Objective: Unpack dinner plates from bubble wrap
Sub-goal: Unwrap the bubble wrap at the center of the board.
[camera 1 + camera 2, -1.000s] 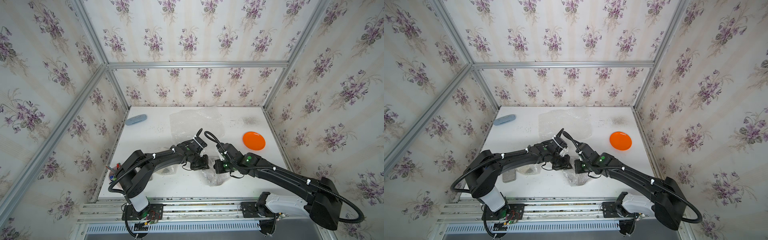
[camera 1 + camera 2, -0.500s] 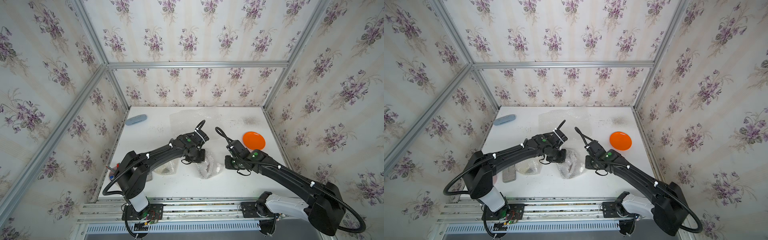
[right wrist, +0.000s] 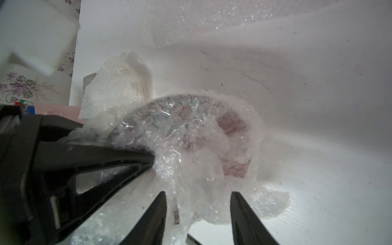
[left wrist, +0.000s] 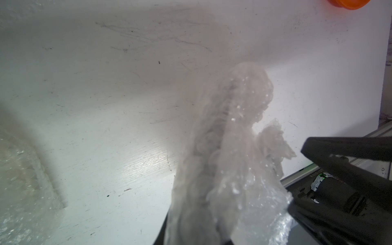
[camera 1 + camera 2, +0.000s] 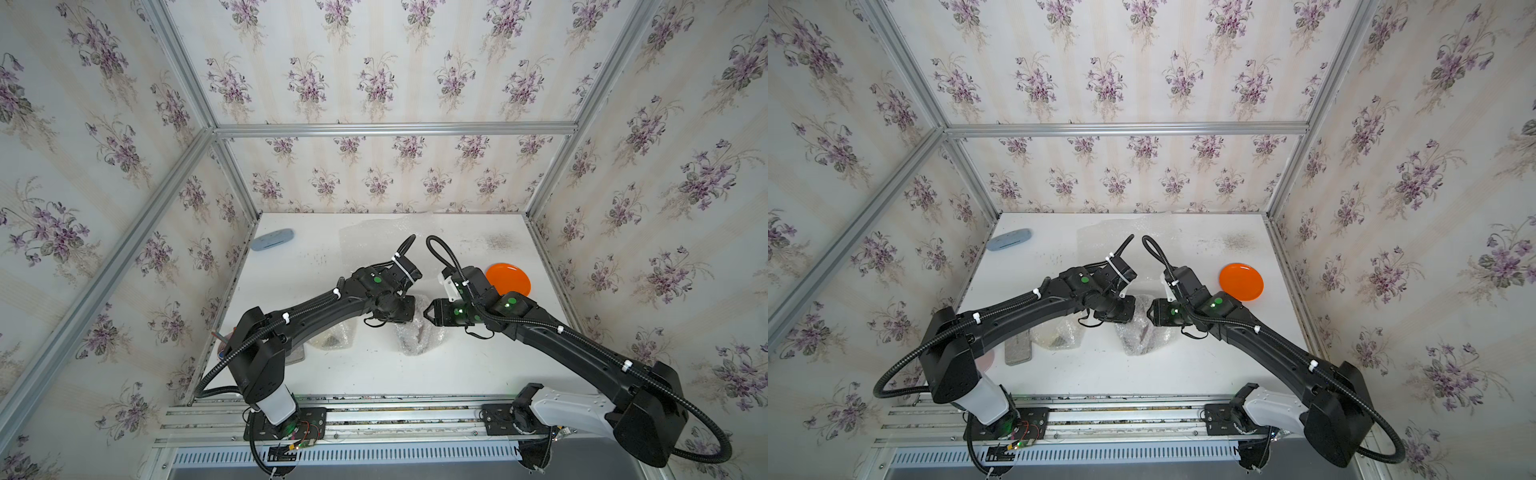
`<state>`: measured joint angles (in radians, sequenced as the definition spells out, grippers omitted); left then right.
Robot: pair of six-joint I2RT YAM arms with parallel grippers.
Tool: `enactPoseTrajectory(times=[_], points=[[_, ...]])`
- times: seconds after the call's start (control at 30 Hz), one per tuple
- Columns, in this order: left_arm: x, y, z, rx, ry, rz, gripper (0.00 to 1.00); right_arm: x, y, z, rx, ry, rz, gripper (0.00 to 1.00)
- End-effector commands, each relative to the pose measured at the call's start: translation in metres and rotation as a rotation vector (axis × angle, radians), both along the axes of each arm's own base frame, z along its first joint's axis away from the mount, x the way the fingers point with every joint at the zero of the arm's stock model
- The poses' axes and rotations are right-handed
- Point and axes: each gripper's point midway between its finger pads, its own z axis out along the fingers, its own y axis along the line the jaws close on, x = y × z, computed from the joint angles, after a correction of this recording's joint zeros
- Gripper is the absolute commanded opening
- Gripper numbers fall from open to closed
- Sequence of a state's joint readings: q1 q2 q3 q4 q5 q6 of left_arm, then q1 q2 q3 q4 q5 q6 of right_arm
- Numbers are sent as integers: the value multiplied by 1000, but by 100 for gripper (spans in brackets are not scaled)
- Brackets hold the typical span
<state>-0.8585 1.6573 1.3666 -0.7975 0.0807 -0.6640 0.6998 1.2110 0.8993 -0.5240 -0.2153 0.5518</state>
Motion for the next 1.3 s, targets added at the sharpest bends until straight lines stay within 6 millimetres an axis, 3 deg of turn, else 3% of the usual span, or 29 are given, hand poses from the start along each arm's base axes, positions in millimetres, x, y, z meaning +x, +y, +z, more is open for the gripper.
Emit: enactPoseTrajectory(times=[0.0, 0.17, 0.4, 0.57, 0.77, 1.13, 1.27], points=[[0, -4, 7, -24, -12, -5, 1, 6, 11, 3, 28, -9, 29, 51], [-1, -6, 8, -30, -8, -8, 1, 17, 14, -5, -35, 0, 18, 52], [1, -7, 17, -38, -21, -5, 1, 31, -9, -24, -228, 8, -53, 49], [1, -4, 15, -6, -14, 3, 1, 36, -37, -28, -375, -12, -124, 31], [2, 5, 3, 78, -3, -4, 0, 36, -37, -14, -331, -37, -160, 0], [10, 34, -28, 230, 8, 2, 0, 22, -58, -6, -301, -42, -238, 0], [13, 33, -34, 224, 18, -6, 0, 13, -55, -7, -257, -24, -226, 0]])
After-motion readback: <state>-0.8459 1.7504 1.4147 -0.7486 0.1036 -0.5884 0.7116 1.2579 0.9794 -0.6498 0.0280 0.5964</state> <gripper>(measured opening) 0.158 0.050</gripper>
